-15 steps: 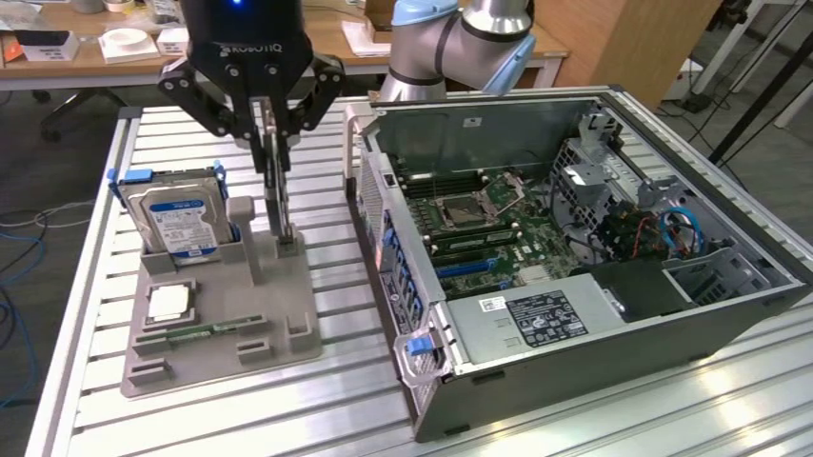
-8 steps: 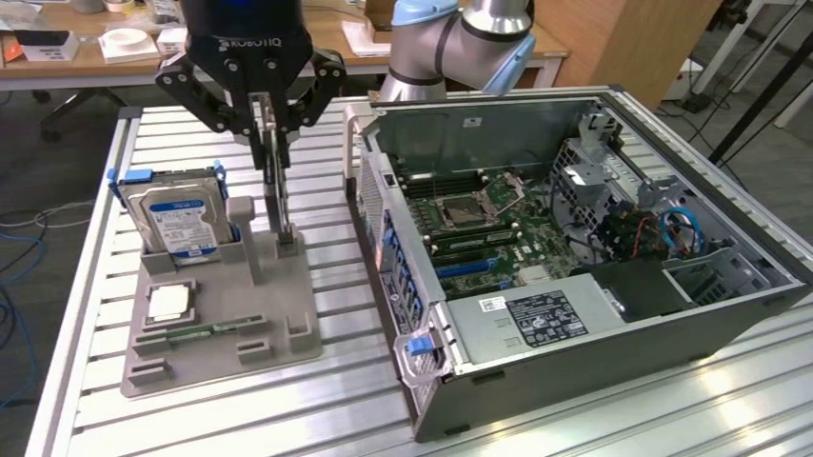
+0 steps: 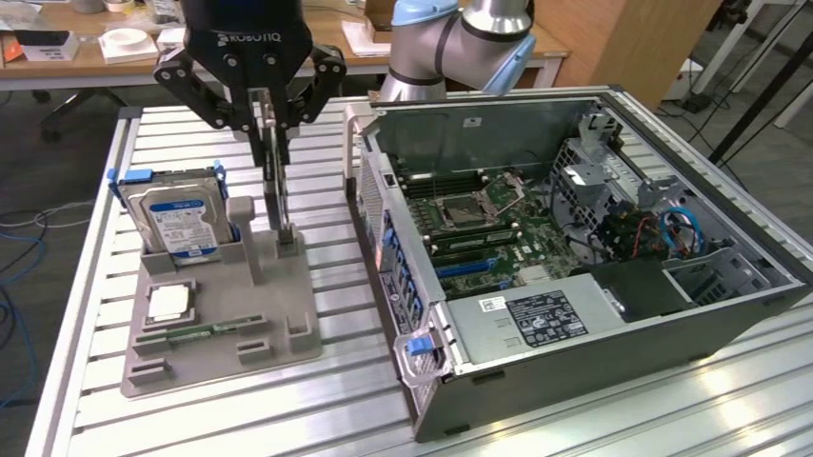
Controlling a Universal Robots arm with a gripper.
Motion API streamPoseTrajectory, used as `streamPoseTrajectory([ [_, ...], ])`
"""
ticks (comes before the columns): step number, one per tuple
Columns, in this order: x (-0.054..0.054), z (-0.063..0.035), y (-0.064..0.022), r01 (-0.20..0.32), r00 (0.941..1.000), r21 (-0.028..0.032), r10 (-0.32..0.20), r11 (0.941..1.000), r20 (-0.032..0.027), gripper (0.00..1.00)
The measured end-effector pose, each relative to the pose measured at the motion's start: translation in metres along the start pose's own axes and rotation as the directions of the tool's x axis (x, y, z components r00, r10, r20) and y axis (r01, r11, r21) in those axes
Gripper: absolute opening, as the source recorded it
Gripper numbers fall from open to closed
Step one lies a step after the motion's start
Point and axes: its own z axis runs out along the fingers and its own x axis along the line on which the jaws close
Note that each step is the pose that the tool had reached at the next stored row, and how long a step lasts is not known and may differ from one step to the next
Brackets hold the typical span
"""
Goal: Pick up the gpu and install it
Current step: 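Pick up the gpu and move the gpu toward the slot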
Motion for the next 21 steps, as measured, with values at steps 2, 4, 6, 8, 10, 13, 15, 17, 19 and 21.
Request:
streamPoseTrajectory([
  [2, 0.0, 0.0, 0.0, 0.0, 1.0, 0.0, 0.0, 1.0, 0.0, 0.26],
  [4, 0.0, -0.0001, 0.0, 0.0, 1.0, 0.0001, 0.0, 1.0, 0.0, 0.26],
  [6, 0.0, -0.0001, 0.0, 0.0, 1.0, 0.0001, 0.0, 1.0, -0.0001, 0.26],
  [8, 0.0, 0.0, 0.0, 0.0, 1.0, 0.0001, 0.0, 1.0, -0.0001, 0.26],
  [10, 0.0, -0.0001, 0.0, 0.0, 1.0, 0.0002, 0.0, 1.0, -0.0002, 0.26],
  [13, -0.002, 0.0, 0.0001, 0.0, 1.0, 0.0001, 0.0, 1.0, 0.0, 0.26],
  [15, -0.004, 0.0, 0.0002, 0.0, 1.0, 0.0001, 0.0, 1.0, -0.0001, 0.26],
  [17, -0.006, 0.0002, 0.0004, 0.0, 1.0, 0.0, 0.0, 1.0, 0.0, 0.26],
  [19, -0.009, 0.0002, 0.0005, 0.0, 1.0, 0.0, 0.0, 1.0, -0.0001, 0.26],
  [21, -0.012, 0.0002, 0.0007, 0.0, 1.0, 0.0001, 0.0, 1.0, -0.0003, 0.26],
])
